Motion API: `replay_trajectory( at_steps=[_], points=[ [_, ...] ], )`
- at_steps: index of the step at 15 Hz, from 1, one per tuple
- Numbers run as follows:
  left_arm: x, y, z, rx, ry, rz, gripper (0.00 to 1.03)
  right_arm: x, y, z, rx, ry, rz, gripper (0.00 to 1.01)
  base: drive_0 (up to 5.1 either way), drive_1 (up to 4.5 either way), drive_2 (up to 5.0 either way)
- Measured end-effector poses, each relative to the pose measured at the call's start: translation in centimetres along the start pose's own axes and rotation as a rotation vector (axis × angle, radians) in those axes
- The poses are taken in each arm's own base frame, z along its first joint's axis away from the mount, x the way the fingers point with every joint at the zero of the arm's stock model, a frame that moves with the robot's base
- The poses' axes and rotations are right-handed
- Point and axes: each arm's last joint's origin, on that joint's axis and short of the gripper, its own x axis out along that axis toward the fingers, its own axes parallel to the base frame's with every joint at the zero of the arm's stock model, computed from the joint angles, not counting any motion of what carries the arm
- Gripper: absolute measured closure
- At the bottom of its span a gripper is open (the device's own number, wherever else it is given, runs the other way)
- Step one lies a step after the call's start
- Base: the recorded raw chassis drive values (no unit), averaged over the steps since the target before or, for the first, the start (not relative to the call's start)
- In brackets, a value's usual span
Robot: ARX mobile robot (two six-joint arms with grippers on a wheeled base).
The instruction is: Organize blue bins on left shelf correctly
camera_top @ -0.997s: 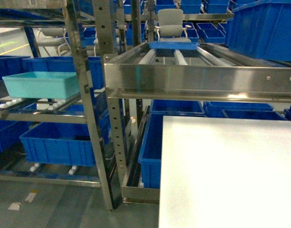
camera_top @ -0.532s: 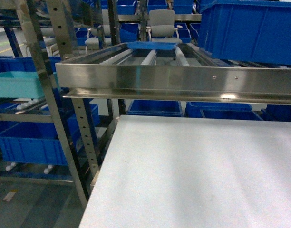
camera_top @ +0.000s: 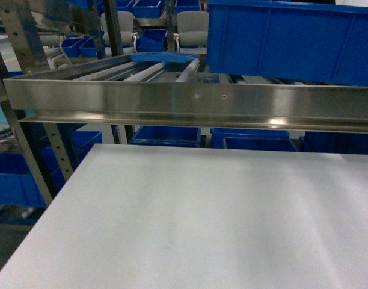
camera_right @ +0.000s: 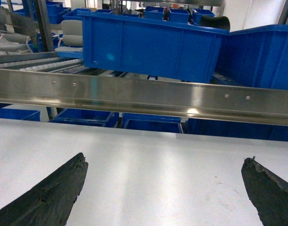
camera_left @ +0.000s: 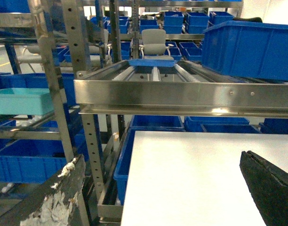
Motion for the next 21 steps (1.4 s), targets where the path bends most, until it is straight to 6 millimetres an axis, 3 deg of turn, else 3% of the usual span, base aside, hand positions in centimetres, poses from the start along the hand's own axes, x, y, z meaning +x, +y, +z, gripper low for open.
replay_trajectory(
  at_steps=[16,21],
  points=[
    [0.0,0.0,0.02,0.0,-0.002,0.0,0.05,0.0,0.0,0.0,0.0,0.0,0.0,0.03,4.6,-2.2,-2.2],
    [0.0,0.0,0.03,0.0,-0.003,-0.002,0.05,0.0,-0.01,0.02,0.0,-0.002,-0.002,0.03,0.6,0.73,-1.2]
  ],
)
